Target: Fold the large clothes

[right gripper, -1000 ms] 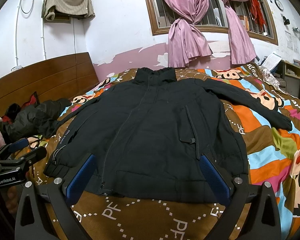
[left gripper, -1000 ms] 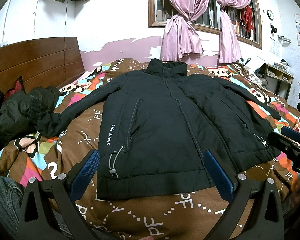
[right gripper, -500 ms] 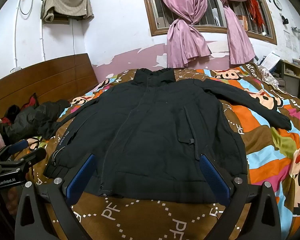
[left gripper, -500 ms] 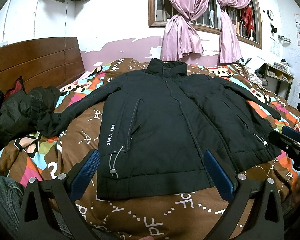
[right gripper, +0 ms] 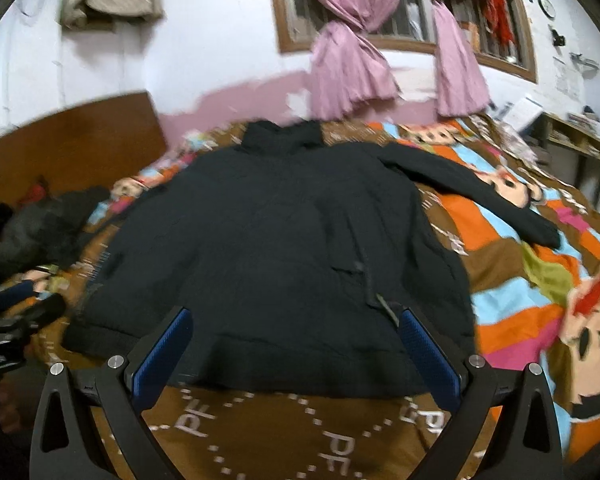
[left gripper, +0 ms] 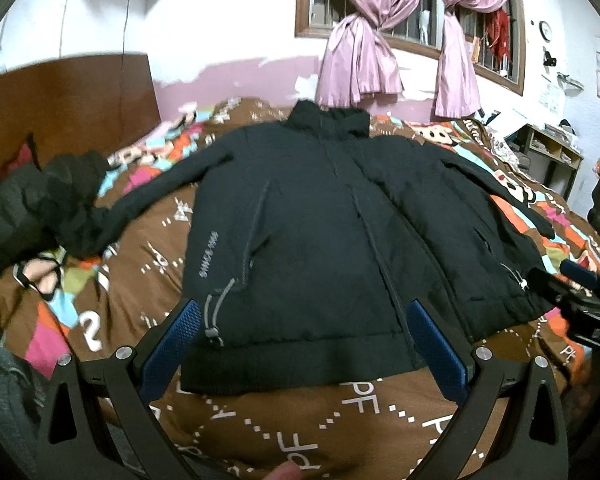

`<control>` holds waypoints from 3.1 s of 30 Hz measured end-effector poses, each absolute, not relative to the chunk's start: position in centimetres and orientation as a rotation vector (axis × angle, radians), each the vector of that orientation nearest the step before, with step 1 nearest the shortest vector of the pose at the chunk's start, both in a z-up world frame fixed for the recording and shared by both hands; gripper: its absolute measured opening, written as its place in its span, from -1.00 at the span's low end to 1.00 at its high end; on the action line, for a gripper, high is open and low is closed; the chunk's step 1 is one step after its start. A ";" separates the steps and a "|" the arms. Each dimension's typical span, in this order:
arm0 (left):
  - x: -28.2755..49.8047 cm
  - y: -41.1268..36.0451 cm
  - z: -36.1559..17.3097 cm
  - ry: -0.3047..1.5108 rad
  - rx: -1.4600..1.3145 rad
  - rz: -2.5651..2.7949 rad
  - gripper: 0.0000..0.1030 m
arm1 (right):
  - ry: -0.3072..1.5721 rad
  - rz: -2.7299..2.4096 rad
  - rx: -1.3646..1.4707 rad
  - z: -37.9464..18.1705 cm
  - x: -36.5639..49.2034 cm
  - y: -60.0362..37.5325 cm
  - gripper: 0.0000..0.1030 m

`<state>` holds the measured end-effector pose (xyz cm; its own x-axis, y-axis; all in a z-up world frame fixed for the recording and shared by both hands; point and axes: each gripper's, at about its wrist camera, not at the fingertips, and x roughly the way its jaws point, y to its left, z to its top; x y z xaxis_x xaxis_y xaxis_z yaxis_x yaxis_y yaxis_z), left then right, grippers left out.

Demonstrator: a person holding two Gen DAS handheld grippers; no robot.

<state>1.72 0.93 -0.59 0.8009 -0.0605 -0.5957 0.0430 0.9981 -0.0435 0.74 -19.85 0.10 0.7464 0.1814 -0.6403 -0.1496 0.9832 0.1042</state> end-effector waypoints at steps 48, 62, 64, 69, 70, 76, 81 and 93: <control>35.2 -18.3 -2.1 0.718 0.125 -0.271 0.97 | 0.781 -0.254 0.834 -8.3 22.9 -53.5 1.00; 40.4 -17.1 -8.9 0.866 -0.084 -0.415 0.97 | 0.695 -0.329 1.237 -12.4 24.9 -60.7 0.34; 40.6 -16.7 -8.9 0.857 -0.109 -0.425 0.97 | 0.702 -0.325 1.272 -13.0 25.1 -61.0 -0.07; 40.9 -15.7 -9.0 0.848 -0.130 -0.440 0.97 | 0.684 -0.340 1.211 -10.2 25.9 -60.6 -0.75; 40.9 -15.5 -9.1 0.845 -0.136 -0.443 0.97 | 0.674 -0.339 1.152 -8.6 26.3 -60.3 -0.79; 40.6 -14.7 -7.9 0.851 -0.183 -0.461 0.97 | 0.590 -0.238 0.798 2.0 28.9 -55.1 -0.84; 40.3 -9.2 -2.9 0.807 -0.332 -0.483 0.97 | 0.525 -0.066 0.460 9.1 31.4 -45.5 -0.85; 37.0 8.9 3.6 0.627 -0.478 -0.370 0.97 | 0.649 0.392 -0.196 6.5 32.5 -18.1 -0.84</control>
<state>37.01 8.86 3.56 0.7513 -0.4657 -0.4676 0.1841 0.8284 -0.5291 32.46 -18.12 6.50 0.7270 0.2926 -0.6211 -0.4137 0.9087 -0.0562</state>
